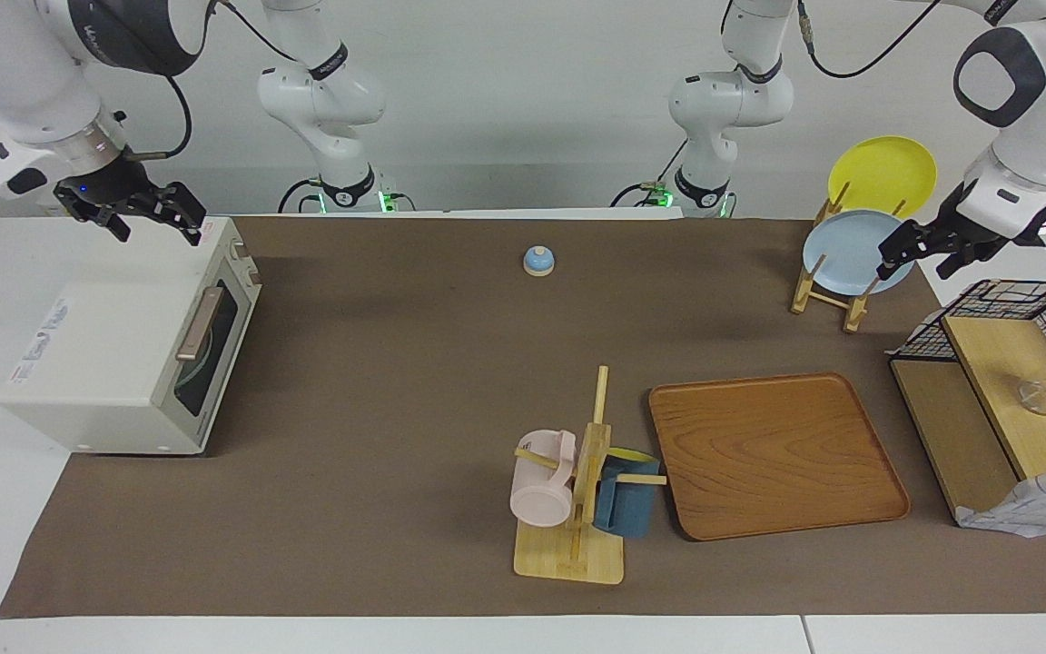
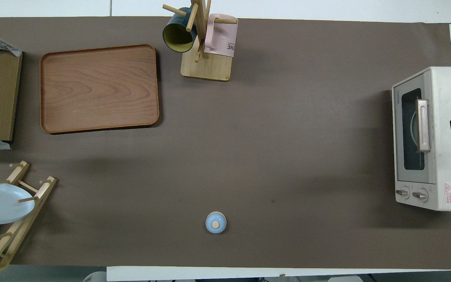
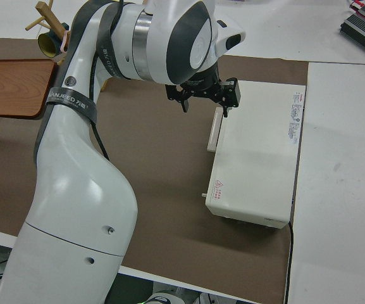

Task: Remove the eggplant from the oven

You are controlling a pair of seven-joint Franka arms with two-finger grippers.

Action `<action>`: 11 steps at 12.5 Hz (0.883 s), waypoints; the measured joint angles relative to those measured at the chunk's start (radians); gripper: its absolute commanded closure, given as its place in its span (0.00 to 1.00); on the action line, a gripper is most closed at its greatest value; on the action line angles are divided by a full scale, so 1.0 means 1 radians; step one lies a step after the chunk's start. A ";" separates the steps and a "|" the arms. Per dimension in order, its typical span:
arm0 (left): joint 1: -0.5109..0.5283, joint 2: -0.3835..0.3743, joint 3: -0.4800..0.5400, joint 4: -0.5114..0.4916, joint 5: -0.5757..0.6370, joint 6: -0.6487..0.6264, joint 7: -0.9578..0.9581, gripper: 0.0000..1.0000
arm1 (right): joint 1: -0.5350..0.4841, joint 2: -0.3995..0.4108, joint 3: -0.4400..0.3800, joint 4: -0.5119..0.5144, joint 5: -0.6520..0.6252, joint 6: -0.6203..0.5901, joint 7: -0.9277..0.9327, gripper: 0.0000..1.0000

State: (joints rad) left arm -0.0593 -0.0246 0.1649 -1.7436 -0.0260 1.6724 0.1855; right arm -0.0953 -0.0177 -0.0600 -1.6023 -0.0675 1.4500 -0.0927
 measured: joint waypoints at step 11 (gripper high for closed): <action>0.000 0.000 0.000 0.000 0.000 0.000 0.000 0.00 | 0.014 0.000 0.005 -0.060 0.005 0.130 -0.008 1.00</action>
State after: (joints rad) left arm -0.0593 -0.0246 0.1649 -1.7436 -0.0260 1.6724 0.1855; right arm -0.0809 -0.0178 -0.0553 -1.6626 -0.0629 1.5799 -0.1011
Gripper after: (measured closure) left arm 0.000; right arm 0.357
